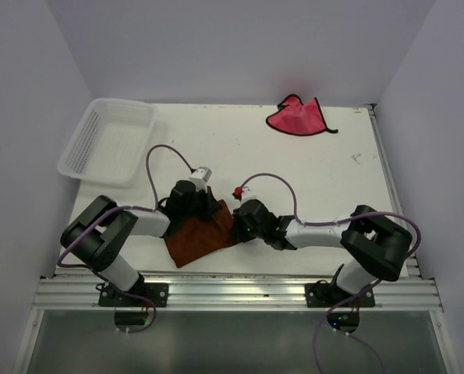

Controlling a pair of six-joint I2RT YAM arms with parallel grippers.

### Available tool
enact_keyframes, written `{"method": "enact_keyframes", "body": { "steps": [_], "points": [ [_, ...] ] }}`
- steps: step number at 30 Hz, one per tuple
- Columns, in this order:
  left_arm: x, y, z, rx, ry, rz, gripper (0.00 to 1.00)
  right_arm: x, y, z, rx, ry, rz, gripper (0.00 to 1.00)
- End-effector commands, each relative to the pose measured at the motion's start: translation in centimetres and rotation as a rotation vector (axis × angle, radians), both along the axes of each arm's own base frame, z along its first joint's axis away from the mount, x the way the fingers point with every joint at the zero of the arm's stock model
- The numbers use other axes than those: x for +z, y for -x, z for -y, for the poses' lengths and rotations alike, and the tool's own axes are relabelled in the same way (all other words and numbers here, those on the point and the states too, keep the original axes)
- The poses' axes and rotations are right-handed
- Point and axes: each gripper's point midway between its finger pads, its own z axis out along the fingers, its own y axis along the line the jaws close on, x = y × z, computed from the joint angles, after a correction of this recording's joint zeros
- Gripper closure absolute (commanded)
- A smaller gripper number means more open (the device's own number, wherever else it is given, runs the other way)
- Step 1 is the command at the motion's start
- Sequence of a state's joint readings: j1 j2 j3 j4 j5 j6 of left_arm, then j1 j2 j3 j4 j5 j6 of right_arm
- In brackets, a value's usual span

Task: Roll the towels
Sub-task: Roll the towel

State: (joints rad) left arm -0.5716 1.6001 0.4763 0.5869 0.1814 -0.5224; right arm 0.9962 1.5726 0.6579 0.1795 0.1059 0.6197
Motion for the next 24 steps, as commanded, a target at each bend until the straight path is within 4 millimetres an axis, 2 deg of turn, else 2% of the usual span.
{"method": "enact_keyframes", "body": {
  "steps": [1,3,5,10,11,12,13,14,15,20,24],
  "points": [
    [-0.3,-0.8,-1.5,0.054,-0.079,-0.020,1.00,0.5,0.9,1.0,0.034,0.078,0.064,1.00],
    [1.3,-1.7,-1.5,0.076,-0.058,0.003,1.00,1.0,1.1,1.5,0.046,0.156,0.162,1.00],
    [2.1,-2.4,-1.8,0.098,-0.052,0.010,1.00,1.2,1.1,1.6,0.048,0.200,0.203,1.00],
    [4.9,-4.0,-1.9,0.122,-0.042,0.038,1.00,2.1,1.5,0.7,0.050,0.297,0.296,1.00],
    [5.6,-4.2,-1.8,0.123,-0.037,0.042,1.00,1.6,1.6,1.1,0.051,0.346,0.298,1.00],
    [5.9,-4.3,-1.9,0.127,-0.036,0.042,1.00,2.3,1.6,0.3,0.051,0.353,0.320,1.00],
    [6.3,-4.3,-1.8,0.128,-0.032,0.044,1.00,2.4,1.4,1.1,0.031,0.409,0.341,1.00],
    [6.4,-4.3,-1.8,0.128,-0.033,0.037,1.00,2.1,1.4,1.2,0.029,0.446,0.351,1.00],
    [6.5,-4.1,-1.8,0.129,-0.030,0.032,1.00,2.9,1.4,0.4,0.027,0.447,0.368,1.00],
    [6.8,-2.9,-2.3,0.147,-0.001,0.011,1.00,3.6,0.7,1.2,-0.007,0.556,0.416,1.00],
    [7.0,-2.4,-2.8,0.153,-0.004,0.018,1.00,4.1,0.1,1.1,-0.003,0.650,0.465,1.00]
  ]
}}
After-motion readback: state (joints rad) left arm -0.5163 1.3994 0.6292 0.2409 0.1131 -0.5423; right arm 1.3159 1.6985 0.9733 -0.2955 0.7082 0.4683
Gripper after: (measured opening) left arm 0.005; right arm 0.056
